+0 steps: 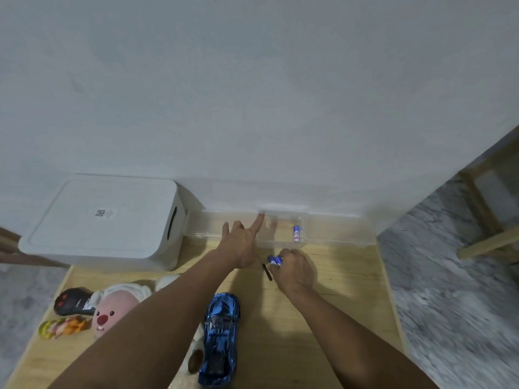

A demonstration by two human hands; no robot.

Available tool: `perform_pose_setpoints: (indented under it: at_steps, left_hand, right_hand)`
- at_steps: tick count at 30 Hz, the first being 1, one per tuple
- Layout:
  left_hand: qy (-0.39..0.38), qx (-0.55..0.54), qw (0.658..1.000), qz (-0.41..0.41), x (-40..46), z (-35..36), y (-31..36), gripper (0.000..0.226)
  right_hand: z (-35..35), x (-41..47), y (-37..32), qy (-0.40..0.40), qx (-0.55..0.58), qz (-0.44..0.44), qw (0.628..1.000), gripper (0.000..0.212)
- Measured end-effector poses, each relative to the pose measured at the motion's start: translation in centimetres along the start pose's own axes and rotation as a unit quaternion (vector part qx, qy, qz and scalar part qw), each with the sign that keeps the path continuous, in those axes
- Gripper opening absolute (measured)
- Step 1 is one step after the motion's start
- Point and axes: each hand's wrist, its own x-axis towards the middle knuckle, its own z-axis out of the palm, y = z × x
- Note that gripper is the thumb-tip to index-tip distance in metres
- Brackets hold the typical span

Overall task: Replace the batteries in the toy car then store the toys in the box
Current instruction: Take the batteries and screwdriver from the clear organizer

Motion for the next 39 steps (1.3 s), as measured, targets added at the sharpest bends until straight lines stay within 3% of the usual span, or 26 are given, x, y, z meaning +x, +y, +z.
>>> perform_pose_setpoints:
  at_steps: [5, 10, 13, 20, 39]
  left_hand:
    - [0.0, 0.007, 1.0, -0.003, 0.0, 0.0, 0.1, 0.1]
    - [0.002, -0.013, 1.0, -0.006, 0.3, 0.3, 0.0, 0.102]
    - [0.004, -0.013, 1.0, -0.004, 0.3, 0.1, 0.1, 0.103]
    - [0.009, -0.013, 1.0, -0.009, 0.4, 0.3, 0.1, 0.104]
    - [0.005, -0.017, 1.0, -0.023, 0.1, 0.3, 0.4, 0.103]
  right_hand:
    - [-0.5, -0.1, -0.3, 0.016, 0.014, -0.005, 1.0, 0.03]
    - [-3.1, 2.0, -0.8, 0.124, -0.006, -0.08, 0.989, 0.015]
    - [-5.3, 4.3, -0.9, 0.061, -0.083, -0.095, 0.99, 0.028]
    - [-7.3, 7.3, -1.9, -0.035, -0.265, -0.138, 0.954, 0.029]
    - [-6.8, 7.8, -1.9, -0.047, -0.317, -0.165, 0.933, 0.031]
